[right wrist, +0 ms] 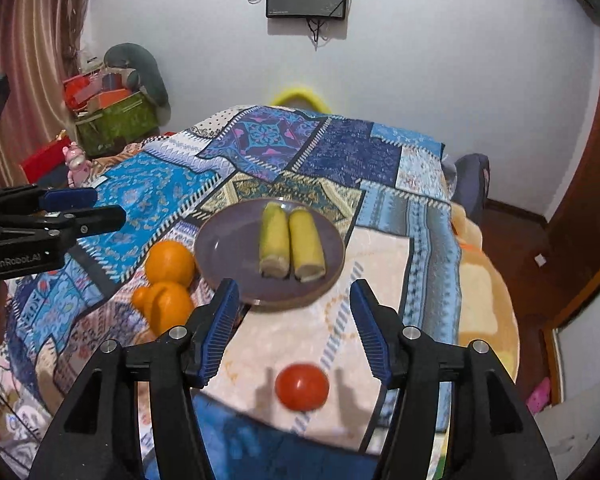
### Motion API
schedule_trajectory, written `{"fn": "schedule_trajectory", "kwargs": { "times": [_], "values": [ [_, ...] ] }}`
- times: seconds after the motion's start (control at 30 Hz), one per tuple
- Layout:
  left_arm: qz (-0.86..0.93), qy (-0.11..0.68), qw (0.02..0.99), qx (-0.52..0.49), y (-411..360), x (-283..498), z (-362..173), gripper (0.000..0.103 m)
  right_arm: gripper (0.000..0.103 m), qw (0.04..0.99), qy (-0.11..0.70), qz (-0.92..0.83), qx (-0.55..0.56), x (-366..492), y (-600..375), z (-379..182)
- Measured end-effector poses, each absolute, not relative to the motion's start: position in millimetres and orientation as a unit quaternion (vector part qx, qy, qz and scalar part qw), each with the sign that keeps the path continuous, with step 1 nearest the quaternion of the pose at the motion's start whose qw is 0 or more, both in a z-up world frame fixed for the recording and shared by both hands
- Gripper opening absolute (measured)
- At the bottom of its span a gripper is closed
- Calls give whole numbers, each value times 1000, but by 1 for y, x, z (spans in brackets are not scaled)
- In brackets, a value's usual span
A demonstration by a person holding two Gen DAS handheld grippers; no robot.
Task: Organize fruits
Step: 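Lower both corn cobs side by side onto the plate and open both grippers, then grasp the red tomato with the right gripper while the left gripper approaches a large orange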
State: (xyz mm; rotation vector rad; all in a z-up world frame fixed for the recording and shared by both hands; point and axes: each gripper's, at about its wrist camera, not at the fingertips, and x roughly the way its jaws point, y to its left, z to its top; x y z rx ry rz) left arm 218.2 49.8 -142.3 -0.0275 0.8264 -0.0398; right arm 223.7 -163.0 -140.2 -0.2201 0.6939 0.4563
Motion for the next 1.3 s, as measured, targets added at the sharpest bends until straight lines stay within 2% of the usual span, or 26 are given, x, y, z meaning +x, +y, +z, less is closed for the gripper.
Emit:
{"fn": "schedule_trajectory", "kwargs": {
  "times": [0.57, 1.3],
  "values": [
    [-30, 488, 872, -21, 33, 216, -223, 61, 57, 892, 400, 189, -89, 203, -185, -199],
    [-40, 507, 859, -59, 30, 248, -250, 65, 56, 863, 458, 208, -57, 237, -184, -248]
  ]
}}
